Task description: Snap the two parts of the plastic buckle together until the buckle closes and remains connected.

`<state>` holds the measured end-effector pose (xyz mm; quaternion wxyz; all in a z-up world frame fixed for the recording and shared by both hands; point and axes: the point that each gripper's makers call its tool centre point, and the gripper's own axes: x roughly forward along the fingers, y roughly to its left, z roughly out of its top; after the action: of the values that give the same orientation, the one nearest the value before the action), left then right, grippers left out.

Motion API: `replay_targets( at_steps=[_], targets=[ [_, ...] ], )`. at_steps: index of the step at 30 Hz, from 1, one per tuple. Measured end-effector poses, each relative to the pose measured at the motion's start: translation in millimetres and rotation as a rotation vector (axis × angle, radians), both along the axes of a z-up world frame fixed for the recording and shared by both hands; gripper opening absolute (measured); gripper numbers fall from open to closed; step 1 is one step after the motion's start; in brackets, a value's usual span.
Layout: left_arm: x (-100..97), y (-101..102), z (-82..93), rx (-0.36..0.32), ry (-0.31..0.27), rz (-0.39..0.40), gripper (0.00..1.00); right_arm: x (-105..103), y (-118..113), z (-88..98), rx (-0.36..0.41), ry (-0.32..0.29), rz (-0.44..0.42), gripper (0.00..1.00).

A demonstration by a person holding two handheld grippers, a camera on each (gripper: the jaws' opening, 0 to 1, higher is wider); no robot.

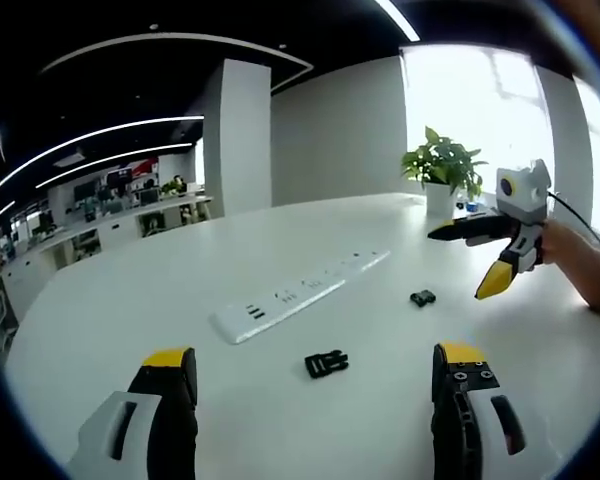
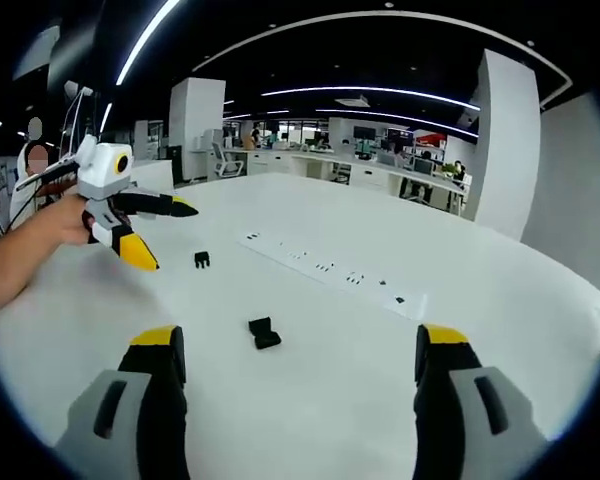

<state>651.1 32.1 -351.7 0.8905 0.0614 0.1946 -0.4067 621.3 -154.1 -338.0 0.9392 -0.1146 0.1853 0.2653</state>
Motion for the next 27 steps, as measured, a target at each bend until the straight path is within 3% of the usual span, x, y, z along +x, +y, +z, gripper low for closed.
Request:
replay_targets(
  at_steps=[6, 15, 21, 27],
  targets=[
    [7.6, -5.1, 1.7, -0.002, -0.001, -0.008, 0.99, 12.0, 12.6, -3.2, -0.019, 0.015, 0.041, 0.89],
    [12.6, -6.3, -0.2, -0.001, 0.001, -0.014, 0.99, 30.6, 13.7, 0.3, -0.042, 0.009, 0.06, 0.84],
    [10.3, -4.5, 2.5, -0.007, 0.0, -0.016, 0.99, 31.5, 13.7, -1.8, -0.069, 0.036, 0.122, 0.78],
    [8.2, -4.3, 2.5, -0.004, 0.0, -0.016, 0.99, 37.7, 16.9, -1.8, -0.115, 0.044, 0.154, 0.78]
  ],
)
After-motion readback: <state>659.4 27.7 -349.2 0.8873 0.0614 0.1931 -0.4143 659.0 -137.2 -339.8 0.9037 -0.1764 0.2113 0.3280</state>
